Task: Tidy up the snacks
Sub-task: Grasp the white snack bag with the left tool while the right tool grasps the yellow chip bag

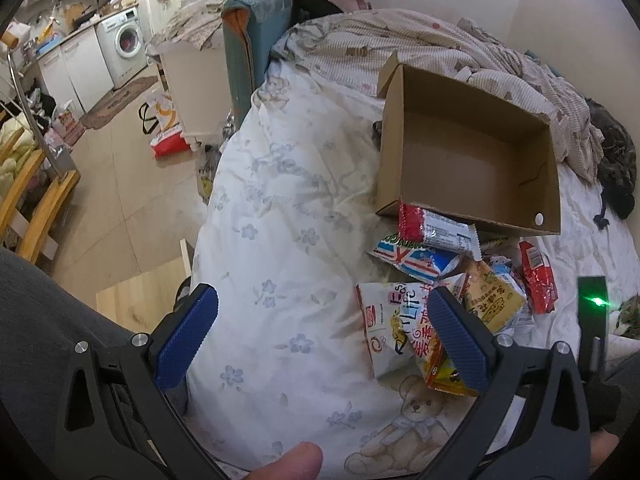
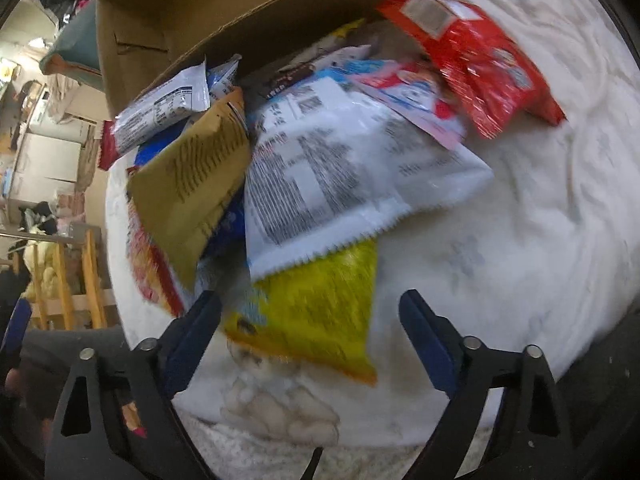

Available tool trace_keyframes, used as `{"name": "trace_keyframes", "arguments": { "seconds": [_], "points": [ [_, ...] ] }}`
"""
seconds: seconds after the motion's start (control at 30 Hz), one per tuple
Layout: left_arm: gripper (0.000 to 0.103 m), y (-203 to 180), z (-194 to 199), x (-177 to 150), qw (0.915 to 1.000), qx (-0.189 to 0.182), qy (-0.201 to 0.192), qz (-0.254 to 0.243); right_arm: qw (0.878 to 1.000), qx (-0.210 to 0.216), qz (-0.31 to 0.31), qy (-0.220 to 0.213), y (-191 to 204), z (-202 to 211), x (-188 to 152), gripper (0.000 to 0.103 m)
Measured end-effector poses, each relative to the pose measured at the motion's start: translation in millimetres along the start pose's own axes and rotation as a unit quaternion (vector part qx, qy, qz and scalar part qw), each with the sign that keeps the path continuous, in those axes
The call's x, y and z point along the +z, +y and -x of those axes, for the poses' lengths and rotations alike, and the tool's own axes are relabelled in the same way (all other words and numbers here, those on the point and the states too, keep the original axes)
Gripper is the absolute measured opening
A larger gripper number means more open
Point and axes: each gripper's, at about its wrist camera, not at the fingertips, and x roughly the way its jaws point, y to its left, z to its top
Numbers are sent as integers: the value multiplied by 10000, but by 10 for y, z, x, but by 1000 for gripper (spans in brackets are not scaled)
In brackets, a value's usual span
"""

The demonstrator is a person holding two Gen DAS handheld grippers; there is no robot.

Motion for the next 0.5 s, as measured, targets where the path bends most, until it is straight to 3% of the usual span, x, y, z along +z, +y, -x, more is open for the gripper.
{"name": "trace_keyframes", "arguments": {
  "seconds": [0.07,0.1,0.23,0.3,0.5],
  "points": [
    [103,39,-30,9,9999,-60,111,113,9999,-111,25,94,26,-49,35,77],
    [103,51,-39,6,9998,-70,132,142,9998,-87,0,174,21,-79,18,69],
    [103,80,-57,-6,9996,-80,198,175,9996,1,-93,271,-29,45,-50,55],
    [103,64,-81,-13,9994,-105,276,159,9992,150,-128,339,-100,99,-154,42],
    [103,-50,-224,-58,9979,-134,638,-54,9987,406,-10,323,-210,581,-380,39]
  ]
}}
